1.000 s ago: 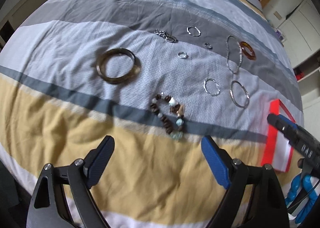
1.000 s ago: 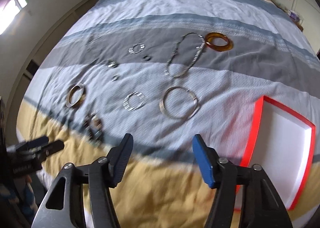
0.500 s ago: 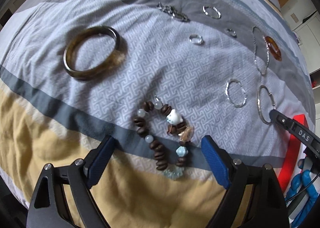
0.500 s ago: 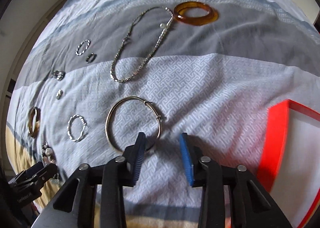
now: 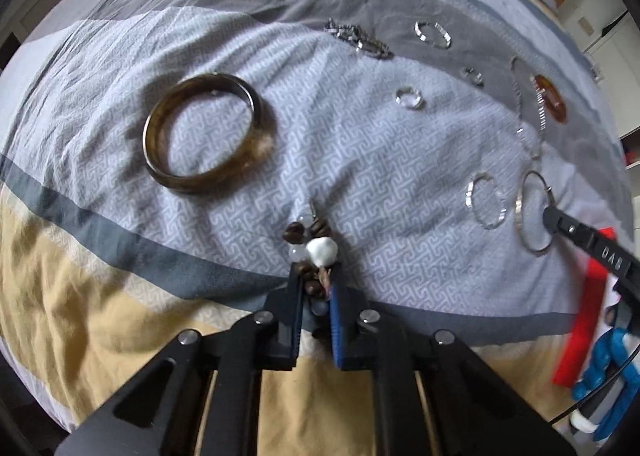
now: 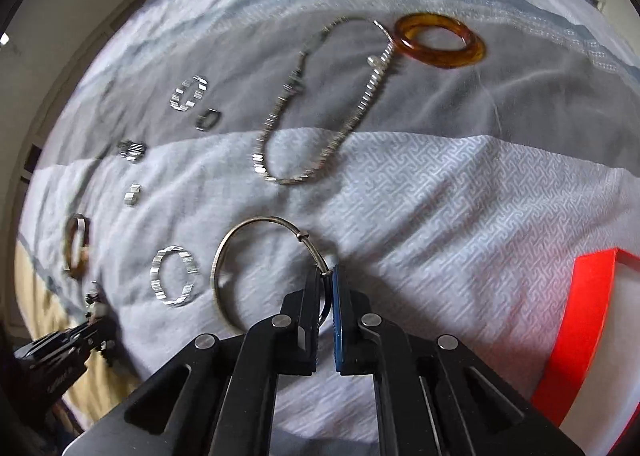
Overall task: Organize jewelry
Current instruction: 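Carry both pieces into the red-rimmed white box and open both tools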
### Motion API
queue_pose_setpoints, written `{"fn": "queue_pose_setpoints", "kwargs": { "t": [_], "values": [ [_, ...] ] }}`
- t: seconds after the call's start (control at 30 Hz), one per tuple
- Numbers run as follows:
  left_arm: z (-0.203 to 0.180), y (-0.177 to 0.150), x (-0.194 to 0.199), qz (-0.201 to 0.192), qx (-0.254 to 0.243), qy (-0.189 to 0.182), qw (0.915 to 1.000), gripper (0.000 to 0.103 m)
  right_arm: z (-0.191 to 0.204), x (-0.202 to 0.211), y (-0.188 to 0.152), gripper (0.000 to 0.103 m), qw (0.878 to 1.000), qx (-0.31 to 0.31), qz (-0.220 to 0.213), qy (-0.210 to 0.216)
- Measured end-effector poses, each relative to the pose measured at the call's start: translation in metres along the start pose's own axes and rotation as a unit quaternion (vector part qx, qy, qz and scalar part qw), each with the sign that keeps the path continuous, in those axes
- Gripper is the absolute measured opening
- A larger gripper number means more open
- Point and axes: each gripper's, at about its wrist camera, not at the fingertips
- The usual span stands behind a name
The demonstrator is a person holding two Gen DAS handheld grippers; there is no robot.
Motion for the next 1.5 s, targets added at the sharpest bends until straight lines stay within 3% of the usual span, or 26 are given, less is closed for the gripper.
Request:
{"fn": "queue_pose_setpoints", "kwargs": {
  "t": [0.23, 0.43, 0.63, 0.77, 0.93, 1.13, 1.3, 1.5],
  "values": [
    [-0.010, 0.002, 0.042, -0.022, -0.026, -0.030, 0.9990, 0.008, 0.008, 0.050, -0.023, 0.006, 0.999, 0.007, -0.037, 0.033],
    [-0.045, -0.004, 0.079, -0.040, -0.081, -0.050, 0.9946, 0.008, -0.009, 0.097, -0.048, 0.006, 0.997, -0.027, -0.057, 0.049],
    [-0.103, -0.019, 0.096, -0.039, -0.134, -0.089, 0.9862, 0.008, -0.075, 0.134, -0.082, 0.006, 0.993, -0.088, -0.070, 0.034],
    [-0.159, -0.034, 0.093, -0.024, -0.175, -0.133, 0.9754, 0.008, -0.136, 0.146, -0.106, 0.007, 0.989, -0.131, -0.068, 0.003],
    [-0.242, -0.053, 0.076, 0.004, -0.230, -0.186, 0.9551, 0.008, -0.200, 0.145, -0.135, 0.007, 0.983, -0.172, -0.053, -0.039],
    [-0.321, -0.077, 0.035, 0.047, -0.283, -0.204, 0.9359, 0.008, -0.247, 0.123, -0.156, 0.007, 0.979, -0.190, -0.022, -0.069],
    [-0.353, -0.097, -0.024, 0.096, -0.300, -0.181, 0.9315, 0.008, -0.270, 0.095, -0.165, 0.008, 0.980, -0.185, 0.007, -0.073],
    [-0.349, -0.109, -0.080, 0.145, -0.292, -0.150, 0.9334, 0.008, -0.278, 0.072, -0.168, 0.007, 0.983, -0.167, 0.026, -0.068]
  ]
}}
Point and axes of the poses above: each gripper's, at about its wrist camera, not at the fingertips, and x roughly against the way its jaws point, z to its left, y to its top, and after that the axes turned 14 degrees about -y, right-handed
